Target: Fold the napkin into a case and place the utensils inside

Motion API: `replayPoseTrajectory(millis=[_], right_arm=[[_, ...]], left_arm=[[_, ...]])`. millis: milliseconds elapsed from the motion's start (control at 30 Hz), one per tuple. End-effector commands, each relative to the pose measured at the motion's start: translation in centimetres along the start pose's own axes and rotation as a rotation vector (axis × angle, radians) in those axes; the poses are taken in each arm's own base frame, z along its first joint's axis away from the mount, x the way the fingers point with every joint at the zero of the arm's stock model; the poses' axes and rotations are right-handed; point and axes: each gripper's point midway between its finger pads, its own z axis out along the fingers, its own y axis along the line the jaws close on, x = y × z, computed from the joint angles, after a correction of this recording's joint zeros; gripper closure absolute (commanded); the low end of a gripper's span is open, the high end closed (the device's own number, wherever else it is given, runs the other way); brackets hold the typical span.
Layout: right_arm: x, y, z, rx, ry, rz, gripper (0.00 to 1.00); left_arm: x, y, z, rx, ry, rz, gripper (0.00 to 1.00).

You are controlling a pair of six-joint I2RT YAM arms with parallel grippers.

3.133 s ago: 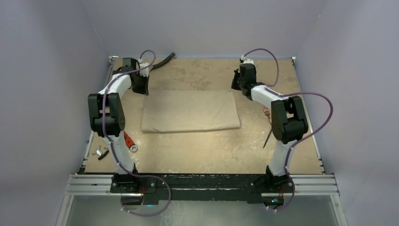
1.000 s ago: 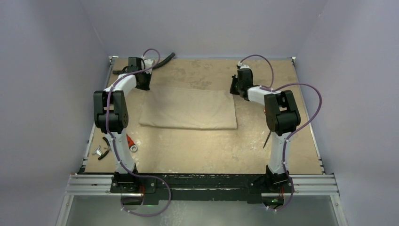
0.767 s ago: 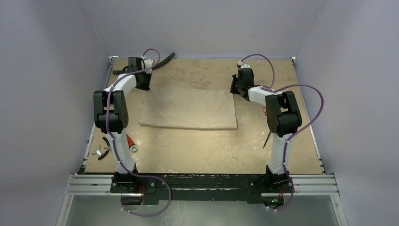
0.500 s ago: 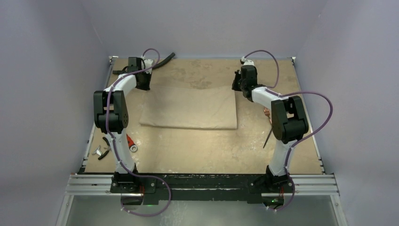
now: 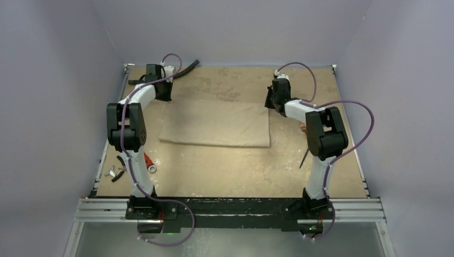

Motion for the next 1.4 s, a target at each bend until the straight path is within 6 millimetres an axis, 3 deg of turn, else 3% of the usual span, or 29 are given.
replayPoseTrajectory(millis=[0,233,300,467,533,567,633,700,733,800,867,967,1067,1133,1200,1267,1367], right_arm=[[-0.1,-1.4,0.2,0.085,-0.006,0.013,1.0],[-0.2,-1.1,1.0,0.077,0.001,0.014,1.0],[-0.3,-0.9,1.3,0.07,0.002,0.015,1.0],[-0.8,-0.8,1.7,0.077,0.002,0.013,1.0],[-1.3,-0.9,1.7,0.087,-0.005,0.011,0.93],[-1.6,-0.9,1.6,0.089,-0.01,0.009,0.89],[-2.3,-0.9,1.3,0.101,-0.022,0.019,0.72],[-3.3,-1.9,0.6,0.169,-0.053,0.039,0.48],[-3.7,-2.1,0.2,0.189,-0.062,0.047,0.42],[-4.4,-2.2,-1.1,0.216,-0.084,0.067,0.38],[-5.0,-2.1,-2.7,0.235,-0.112,0.087,0.36],[-5.2,1.2,-5.6,0.172,-0.148,0.084,0.43],[-2.3,7.8,-8.1,0.0,-0.106,0.037,0.63],[1.2,11.9,-9.4,-0.14,-0.019,0.034,0.85],[4.2,14.2,-10.4,-0.239,0.054,0.055,0.97],[6.7,15.4,-11.3,-0.341,0.126,0.113,1.0],[10.0,15.8,-11.7,-0.416,0.207,0.146,1.0]], left_arm=[[-3.6,0.5,-0.7,-0.028,-0.109,-0.009,1.0],[-3.3,1.1,0.6,-0.053,-0.103,-0.007,1.0],[-3.1,0.0,1.2,-0.045,-0.091,0.01,1.0],[-2.9,0.4,1.7,-0.091,-0.102,0.005,1.0],[-3.0,0.7,1.7,-0.109,-0.112,-0.004,0.99],[-3.0,0.8,1.8,-0.116,-0.113,-0.01,0.94],[-3.2,1.1,1.7,-0.137,-0.117,-0.022,0.87],[-3.2,1.4,1.3,-0.154,-0.117,-0.031,0.62],[-3.4,1.4,0.9,-0.154,-0.118,-0.035,0.52],[-4.1,0.9,-0.4,-0.133,-0.129,-0.035,0.34],[-5.1,0.3,-2.2,-0.104,-0.149,-0.031,0.3],[-6.4,-1.1,-5.5,-0.036,-0.179,-0.003,0.16],[-5.3,-4.7,-8.1,0.121,-0.134,0.075,0.15],[-2.6,-8.8,-9.0,0.26,-0.058,0.15,0.15],[0.8,-13.1,-10.1,0.4,0.019,0.224,0.17],[4.6,-16.4,-10.9,0.518,0.1,0.278,0.21],[9.2,-19.1,-11.2,0.6,0.185,0.368,0.29]])
